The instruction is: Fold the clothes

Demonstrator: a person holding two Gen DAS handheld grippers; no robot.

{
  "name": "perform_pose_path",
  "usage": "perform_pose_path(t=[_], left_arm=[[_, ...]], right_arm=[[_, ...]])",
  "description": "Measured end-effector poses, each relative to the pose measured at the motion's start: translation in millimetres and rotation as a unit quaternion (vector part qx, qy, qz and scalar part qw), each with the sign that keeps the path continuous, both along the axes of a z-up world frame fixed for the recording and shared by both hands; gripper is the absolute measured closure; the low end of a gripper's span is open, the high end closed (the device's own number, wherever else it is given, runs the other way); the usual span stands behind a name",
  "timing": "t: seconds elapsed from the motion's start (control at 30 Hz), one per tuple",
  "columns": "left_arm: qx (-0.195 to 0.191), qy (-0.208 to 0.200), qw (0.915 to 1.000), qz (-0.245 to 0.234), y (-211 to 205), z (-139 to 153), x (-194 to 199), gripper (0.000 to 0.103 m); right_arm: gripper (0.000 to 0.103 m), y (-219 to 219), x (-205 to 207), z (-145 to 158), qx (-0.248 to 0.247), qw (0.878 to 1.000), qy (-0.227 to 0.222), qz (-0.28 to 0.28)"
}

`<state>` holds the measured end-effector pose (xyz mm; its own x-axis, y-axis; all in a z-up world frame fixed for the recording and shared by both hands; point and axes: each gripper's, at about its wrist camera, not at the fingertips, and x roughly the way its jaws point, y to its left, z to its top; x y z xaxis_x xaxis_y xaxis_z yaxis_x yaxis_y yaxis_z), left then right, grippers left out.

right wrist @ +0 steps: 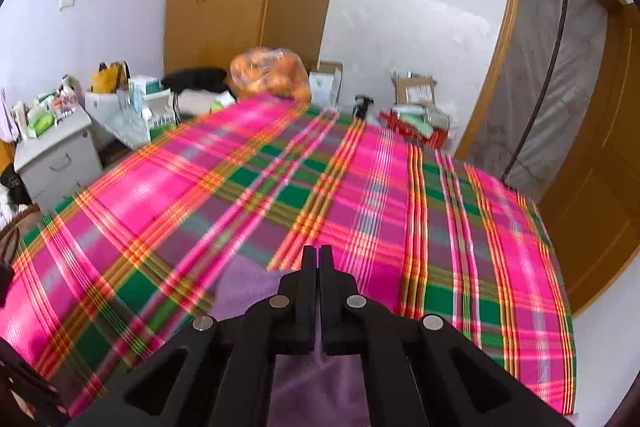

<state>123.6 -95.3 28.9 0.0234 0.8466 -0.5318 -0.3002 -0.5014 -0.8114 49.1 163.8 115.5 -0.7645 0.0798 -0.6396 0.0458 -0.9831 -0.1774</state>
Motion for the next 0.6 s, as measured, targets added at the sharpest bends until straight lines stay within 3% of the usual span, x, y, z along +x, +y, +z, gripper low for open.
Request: perform_pose_path(t=[0.13,0.23,0.43,0.6], left_arm=[[-0.001,-0.012,0.9999,0.006,-14,-6,-2,0.095],[0.001,-0.017,0.9998,0.009,-24,-8,-3,0.095],[0.001,-0.057,0.9978,0.034,-53,-25,-11,0.094],[0.002,-0.072,0.9966,0.039,-64,-35,-17,0.094]], right_arm=[[0.102,5,-1,-5,-0.016,1.0,-0.003,-0.007],[0.101,10,-7,-5,-0.093,0.995,-0.024,0.031],[0.097,55,12,-7,-0.162,0.986,-0.021,-0.036],[0.08,84,61,-12,-0.196,0.977,-0.005,-0.079]])
